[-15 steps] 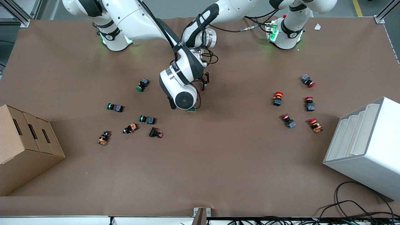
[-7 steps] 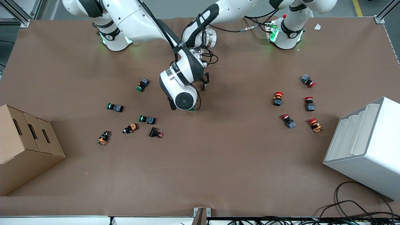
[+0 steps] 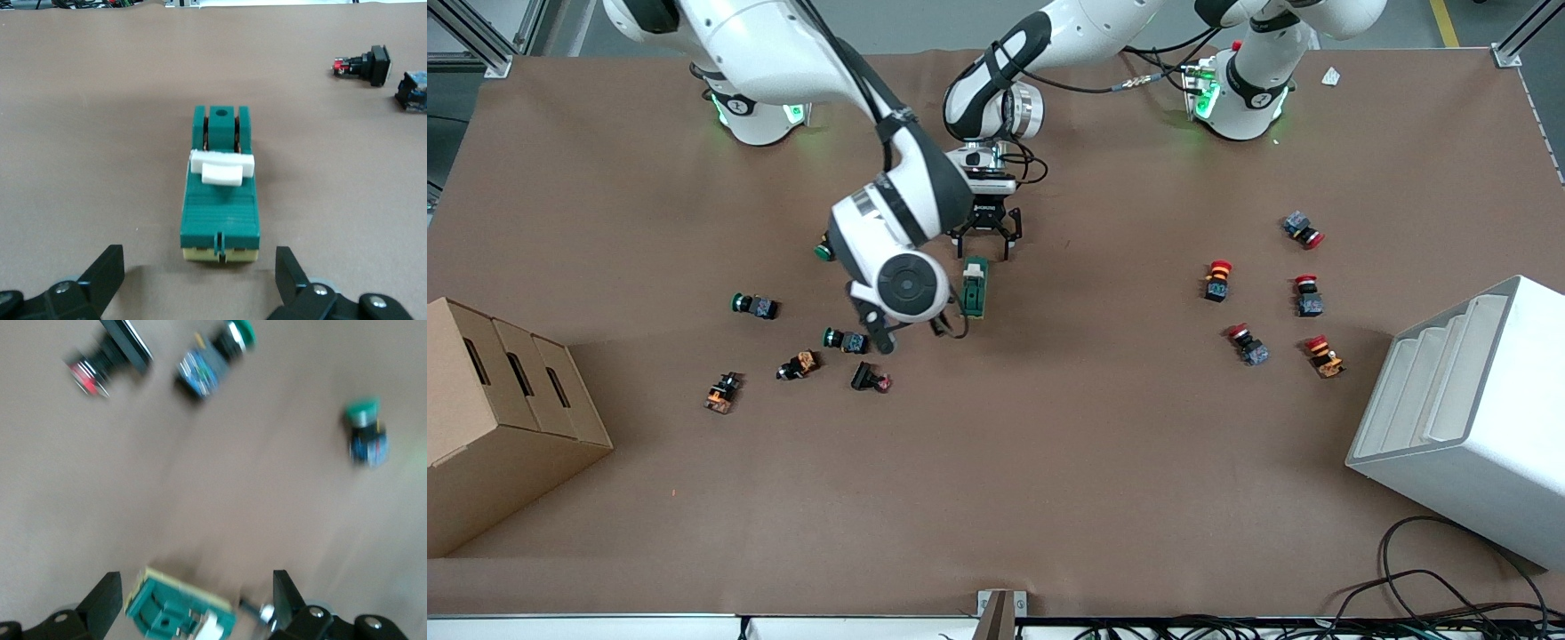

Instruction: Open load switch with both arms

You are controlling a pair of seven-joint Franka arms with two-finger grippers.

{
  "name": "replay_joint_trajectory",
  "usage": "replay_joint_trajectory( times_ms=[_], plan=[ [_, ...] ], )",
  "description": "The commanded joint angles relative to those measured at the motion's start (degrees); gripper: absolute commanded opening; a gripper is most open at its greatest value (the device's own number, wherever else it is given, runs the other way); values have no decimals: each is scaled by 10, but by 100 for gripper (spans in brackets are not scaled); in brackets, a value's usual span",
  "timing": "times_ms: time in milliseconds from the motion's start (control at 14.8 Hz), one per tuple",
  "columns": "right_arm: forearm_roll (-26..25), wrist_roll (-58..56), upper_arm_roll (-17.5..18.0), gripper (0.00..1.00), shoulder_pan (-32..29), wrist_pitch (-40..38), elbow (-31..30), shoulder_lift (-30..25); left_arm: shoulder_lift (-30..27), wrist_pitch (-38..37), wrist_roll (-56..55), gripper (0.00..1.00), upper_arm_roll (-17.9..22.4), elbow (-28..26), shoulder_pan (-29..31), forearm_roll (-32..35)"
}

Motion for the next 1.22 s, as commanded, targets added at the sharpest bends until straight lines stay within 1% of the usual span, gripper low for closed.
replay_joint_trajectory(
  times_ms=[0,203,406,473,609,744,879,947,1014,1150],
  plan=[
    [-56,-129,7,100,-37,3,-14,-27,-6,6,72,100,-2,31,3,-68],
    [-60,-283,7,100,-97,1,-15,-60,-7,5,178,100,-10,95,3,-176],
    [-59,-452,7,100,-168,-16,-19,-97,-9,5,250,100,-10,146,3,-247],
    [-59,-505,7,100,-193,-25,-20,-108,-18,4,282,100,-10,160,3,-277],
    [-61,-611,6,100,-237,-42,-20,-131,-45,4,369,100,-10,170,21,-338],
    [-62,-710,7,100,-284,-54,-21,-152,-86,1,468,100,-10,170,40,-414],
    [-69,-793,7,100,-324,-67,-20,-170,-122,-1,551,100,-9,175,66,-480],
    [-79,-824,7,100,-333,-72,-20,-179,-131,-3,589,100,-10,188,75,-515],
    [-95,-846,7,100,-337,-73,-20,-187,-133,-6,630,100,-8,213,83,-555],
    [-113,-869,7,100,-346,-85,-15,-196,-133,-54,710,100,-3,282,96,-609]
  ],
)
